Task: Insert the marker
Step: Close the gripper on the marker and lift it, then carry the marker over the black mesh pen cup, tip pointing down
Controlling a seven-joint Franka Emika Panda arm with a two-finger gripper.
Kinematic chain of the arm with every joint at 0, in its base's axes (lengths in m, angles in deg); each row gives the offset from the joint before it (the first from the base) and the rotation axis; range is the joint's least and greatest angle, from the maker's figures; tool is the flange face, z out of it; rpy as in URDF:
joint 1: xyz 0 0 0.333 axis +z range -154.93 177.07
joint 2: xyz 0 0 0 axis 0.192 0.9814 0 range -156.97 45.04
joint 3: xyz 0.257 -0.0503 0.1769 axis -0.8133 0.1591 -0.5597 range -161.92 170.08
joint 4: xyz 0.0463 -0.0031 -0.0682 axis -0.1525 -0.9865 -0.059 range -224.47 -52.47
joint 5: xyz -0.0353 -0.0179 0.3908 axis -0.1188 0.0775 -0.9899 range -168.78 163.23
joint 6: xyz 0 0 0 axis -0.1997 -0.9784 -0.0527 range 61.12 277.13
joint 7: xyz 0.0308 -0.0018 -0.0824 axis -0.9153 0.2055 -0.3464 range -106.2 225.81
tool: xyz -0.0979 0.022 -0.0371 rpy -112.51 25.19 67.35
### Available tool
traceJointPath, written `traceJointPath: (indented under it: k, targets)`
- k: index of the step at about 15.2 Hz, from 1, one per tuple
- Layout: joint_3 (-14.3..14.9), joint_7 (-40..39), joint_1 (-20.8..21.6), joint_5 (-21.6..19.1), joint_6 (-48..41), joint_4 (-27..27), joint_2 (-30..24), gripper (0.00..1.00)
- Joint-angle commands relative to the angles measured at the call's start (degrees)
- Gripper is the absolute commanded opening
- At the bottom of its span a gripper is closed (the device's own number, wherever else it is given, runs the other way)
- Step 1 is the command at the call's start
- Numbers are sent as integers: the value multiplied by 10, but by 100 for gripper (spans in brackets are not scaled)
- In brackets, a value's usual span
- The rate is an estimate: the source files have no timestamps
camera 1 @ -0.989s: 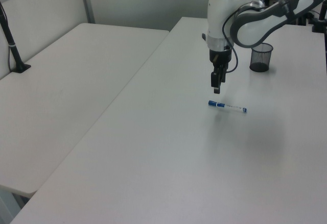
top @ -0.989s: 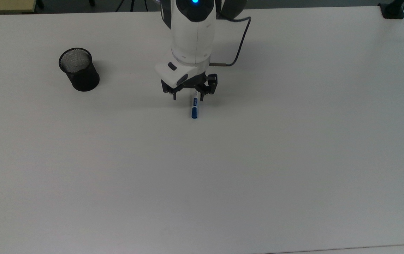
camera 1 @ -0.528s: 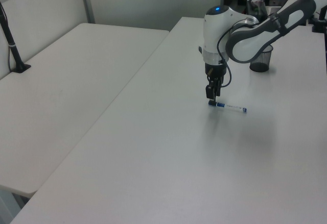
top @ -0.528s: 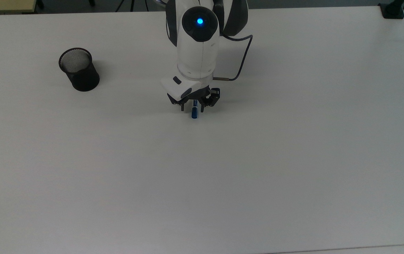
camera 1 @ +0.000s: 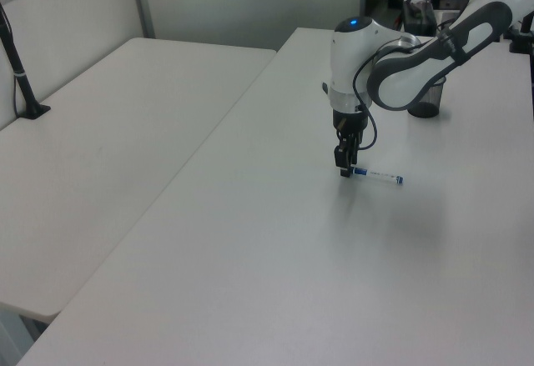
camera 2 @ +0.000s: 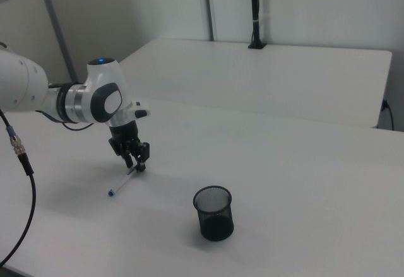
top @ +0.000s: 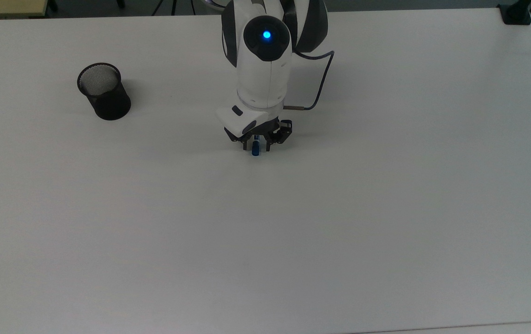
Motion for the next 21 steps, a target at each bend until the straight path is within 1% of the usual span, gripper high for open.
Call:
traceJointPath:
  k: [1, 2, 3, 4, 7, 9, 11, 12, 13, 15, 16, 18, 21]
  targets:
    - [0, 12, 5, -4, 18, -6, 4, 30]
    - [0, 12, 4, -5, 18, -4, 3, 15]
    - [0, 12, 2, -5, 17, -2, 0, 4]
    - [-1, 12, 0, -6, 15, -1, -2, 0]
    - [0, 12, -2, -6, 5, -1, -17, 0]
    - [-1, 6, -12, -6, -22, -1, -46, 0]
    - [0, 2, -27, -6, -51, -5, -88, 0]
    - [0, -2, -37, -6, -59, -7, -110, 0]
    - [0, -7, -58, -5, -63, -12, -140, 0]
    - [1, -7, -92, 4, -59, -24, -179, 0]
    - [2, -14, -114, 19, -55, -35, -204, 0]
    - [4, -23, -140, 35, -37, -64, -243, 0]
    - [4, -37, -182, 37, 66, -147, -304, 0]
